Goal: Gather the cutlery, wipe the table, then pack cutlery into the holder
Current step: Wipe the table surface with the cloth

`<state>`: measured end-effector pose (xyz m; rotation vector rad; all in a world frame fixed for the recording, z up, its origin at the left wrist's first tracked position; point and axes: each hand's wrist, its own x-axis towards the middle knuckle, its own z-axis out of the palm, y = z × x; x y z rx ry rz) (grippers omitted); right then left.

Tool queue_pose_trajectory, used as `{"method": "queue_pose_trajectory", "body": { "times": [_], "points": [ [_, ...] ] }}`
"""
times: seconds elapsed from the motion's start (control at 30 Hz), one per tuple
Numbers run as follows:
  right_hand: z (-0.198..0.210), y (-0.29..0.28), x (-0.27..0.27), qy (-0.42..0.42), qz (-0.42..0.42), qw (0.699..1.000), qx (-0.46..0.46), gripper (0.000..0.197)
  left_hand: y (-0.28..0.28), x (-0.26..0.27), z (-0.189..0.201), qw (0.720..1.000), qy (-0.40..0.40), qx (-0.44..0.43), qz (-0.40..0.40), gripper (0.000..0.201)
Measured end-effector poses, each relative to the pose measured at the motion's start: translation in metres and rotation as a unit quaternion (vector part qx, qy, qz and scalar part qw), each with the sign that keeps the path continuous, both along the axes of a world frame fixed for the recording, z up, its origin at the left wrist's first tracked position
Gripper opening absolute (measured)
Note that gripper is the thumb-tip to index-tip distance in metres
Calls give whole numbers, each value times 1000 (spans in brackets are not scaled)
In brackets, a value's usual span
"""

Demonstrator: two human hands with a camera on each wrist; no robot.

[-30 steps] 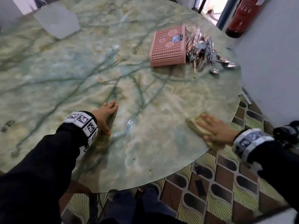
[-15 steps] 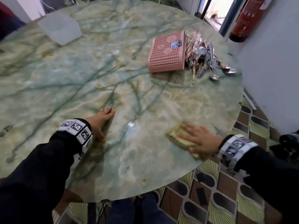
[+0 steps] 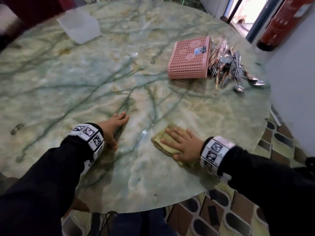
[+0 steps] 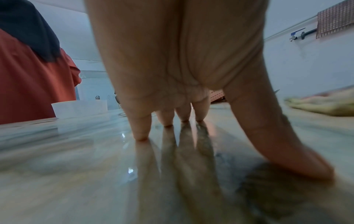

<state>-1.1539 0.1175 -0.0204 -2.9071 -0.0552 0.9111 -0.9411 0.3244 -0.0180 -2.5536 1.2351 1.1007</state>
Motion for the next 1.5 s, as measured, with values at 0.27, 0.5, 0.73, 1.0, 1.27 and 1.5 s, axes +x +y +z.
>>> {"method": "queue_pose_trajectory", "body": {
  "times": [0.27,0.5,0.73,1.0,1.27,1.5],
  "points": [
    [-14,-118,74,-34,-281,958,-51,67,0,2,2,1000,11,-10,1,127],
    [-21,22,129,-87,-48,993,-57,67,17,4,-4,990,49,-112,74,120],
    [-17,-30,68,-104,96,987,-73,52,92,41,2,964,-10,-199,177,97],
    [-4,11,194,-69,-197,977,-44,74,132,70,3,983,-22,-102,150,98],
    [-8,144,66,3,164,986,22,93,140,74,-5,986,-28,-116,116,98],
    [1,66,146,-64,-306,949,-25,66,154,80,-4,981,0,-154,114,87]
  ]
}}
